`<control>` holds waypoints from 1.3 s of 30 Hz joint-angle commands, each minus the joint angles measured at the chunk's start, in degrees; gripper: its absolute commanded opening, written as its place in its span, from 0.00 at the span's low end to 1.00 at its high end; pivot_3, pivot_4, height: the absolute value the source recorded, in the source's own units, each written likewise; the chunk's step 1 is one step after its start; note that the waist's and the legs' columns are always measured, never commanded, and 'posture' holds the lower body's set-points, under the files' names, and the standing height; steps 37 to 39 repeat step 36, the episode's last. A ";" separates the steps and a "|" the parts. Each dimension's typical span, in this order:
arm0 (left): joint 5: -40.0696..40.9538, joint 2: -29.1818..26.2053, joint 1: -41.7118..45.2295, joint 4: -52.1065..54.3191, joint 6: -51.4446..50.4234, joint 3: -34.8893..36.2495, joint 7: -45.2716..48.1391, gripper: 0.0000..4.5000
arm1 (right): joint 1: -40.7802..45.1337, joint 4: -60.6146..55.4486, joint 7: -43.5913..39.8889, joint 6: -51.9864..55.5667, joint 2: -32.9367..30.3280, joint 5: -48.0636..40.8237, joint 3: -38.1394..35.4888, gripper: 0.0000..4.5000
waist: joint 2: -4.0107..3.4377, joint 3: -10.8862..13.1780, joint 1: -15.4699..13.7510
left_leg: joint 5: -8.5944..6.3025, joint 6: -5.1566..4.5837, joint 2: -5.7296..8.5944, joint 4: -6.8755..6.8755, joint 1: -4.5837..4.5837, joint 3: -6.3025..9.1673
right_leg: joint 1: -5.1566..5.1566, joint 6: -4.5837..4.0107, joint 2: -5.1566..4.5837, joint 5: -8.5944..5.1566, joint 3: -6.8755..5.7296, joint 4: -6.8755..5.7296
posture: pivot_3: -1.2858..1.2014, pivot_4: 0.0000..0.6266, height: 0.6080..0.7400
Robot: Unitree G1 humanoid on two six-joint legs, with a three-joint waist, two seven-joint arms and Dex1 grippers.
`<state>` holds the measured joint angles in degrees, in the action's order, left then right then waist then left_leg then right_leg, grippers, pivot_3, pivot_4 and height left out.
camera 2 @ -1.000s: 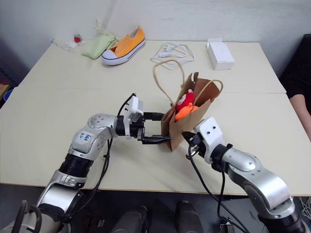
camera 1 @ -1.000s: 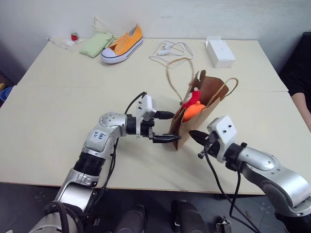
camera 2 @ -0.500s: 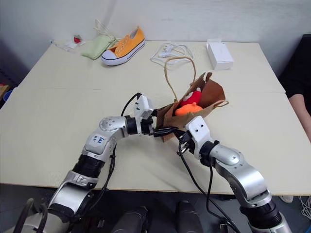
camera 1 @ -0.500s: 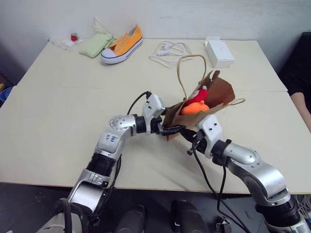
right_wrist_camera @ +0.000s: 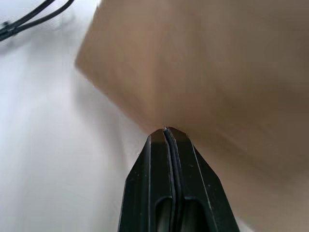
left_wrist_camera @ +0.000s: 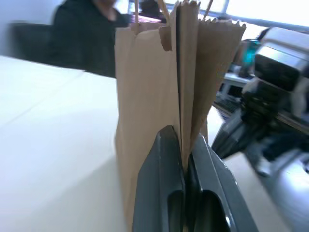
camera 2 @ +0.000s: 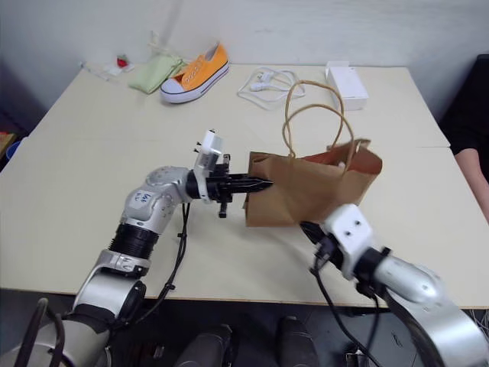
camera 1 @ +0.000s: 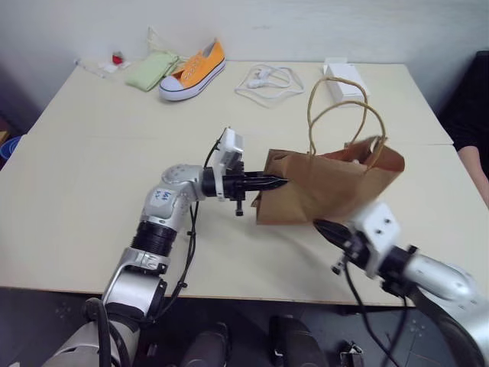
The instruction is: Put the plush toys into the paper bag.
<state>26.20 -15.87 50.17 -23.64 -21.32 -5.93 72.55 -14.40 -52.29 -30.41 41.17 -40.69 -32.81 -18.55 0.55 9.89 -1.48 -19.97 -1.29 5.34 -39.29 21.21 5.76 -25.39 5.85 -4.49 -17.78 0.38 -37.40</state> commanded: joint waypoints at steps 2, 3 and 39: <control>-3.51 1.34 5.39 -12.04 9.37 -2.11 9.27 0.01 | -18.22 -7.71 -12.72 -2.05 -1.75 -10.57 -28.47 0.00 | -0.05 -0.01 -0.63 | 0.00 -0.01 0.01 0.00 -0.07 -0.01 | 0.12 0.00 0.02 0.00 -0.05 -0.02 | 0.52 0.24 1.00; -5.32 2.03 5.91 -14.80 12.90 -2.67 9.30 0.01 | -20.62 -7.71 -13.39 -2.54 -1.29 -11.94 -32.13 0.00 | 0.08 -0.01 -0.70 | 0.00 -0.03 0.01 0.01 -0.12 -0.01 | 0.19 0.01 0.04 0.00 -0.06 0.00 | 0.52 0.24 1.00; 14.38 -55.49 -8.28 20.37 -14.78 6.40 19.12 1.00 | -6.66 35.63 -51.92 5.88 -32.20 -23.77 -48.78 1.00 | 0.09 0.26 0.02 | -0.32 -0.36 -0.19 0.30 -0.86 0.06 | 1.20 0.09 -0.02 0.04 -0.01 1.01 | 0.52 0.24 1.00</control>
